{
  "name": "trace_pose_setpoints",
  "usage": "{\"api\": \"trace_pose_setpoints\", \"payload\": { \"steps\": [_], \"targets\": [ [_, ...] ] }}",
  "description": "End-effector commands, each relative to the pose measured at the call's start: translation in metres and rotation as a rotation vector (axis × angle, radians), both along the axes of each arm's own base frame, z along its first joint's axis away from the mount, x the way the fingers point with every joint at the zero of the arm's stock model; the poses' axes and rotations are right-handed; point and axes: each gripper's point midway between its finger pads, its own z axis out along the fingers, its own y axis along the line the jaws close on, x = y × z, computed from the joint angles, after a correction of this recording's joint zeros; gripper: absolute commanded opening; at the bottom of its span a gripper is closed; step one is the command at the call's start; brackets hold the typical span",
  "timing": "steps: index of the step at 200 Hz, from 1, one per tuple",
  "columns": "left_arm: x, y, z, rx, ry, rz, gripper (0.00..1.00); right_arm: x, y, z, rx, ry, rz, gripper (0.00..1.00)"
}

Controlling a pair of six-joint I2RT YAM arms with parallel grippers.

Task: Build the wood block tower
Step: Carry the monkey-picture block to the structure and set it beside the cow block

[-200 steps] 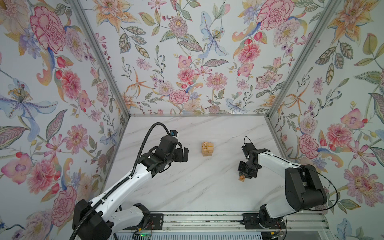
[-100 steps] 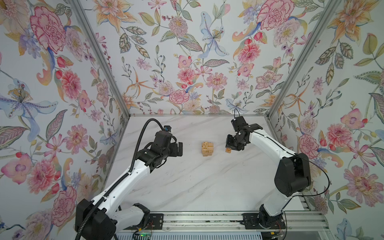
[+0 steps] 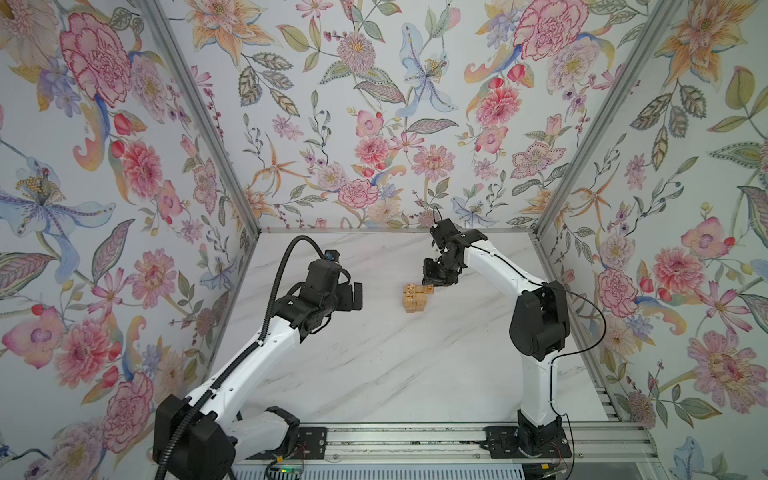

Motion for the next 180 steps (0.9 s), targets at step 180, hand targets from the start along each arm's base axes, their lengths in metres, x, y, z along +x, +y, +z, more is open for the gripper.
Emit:
{"api": "trace_pose_setpoints", "payload": {
  "steps": [180],
  "targets": [
    [0.018,0.01,0.005,0.011,0.0,-0.01,0.99,-0.012,0.022,-0.012,-0.002,0.061,0.04,0.38]
  ]
}}
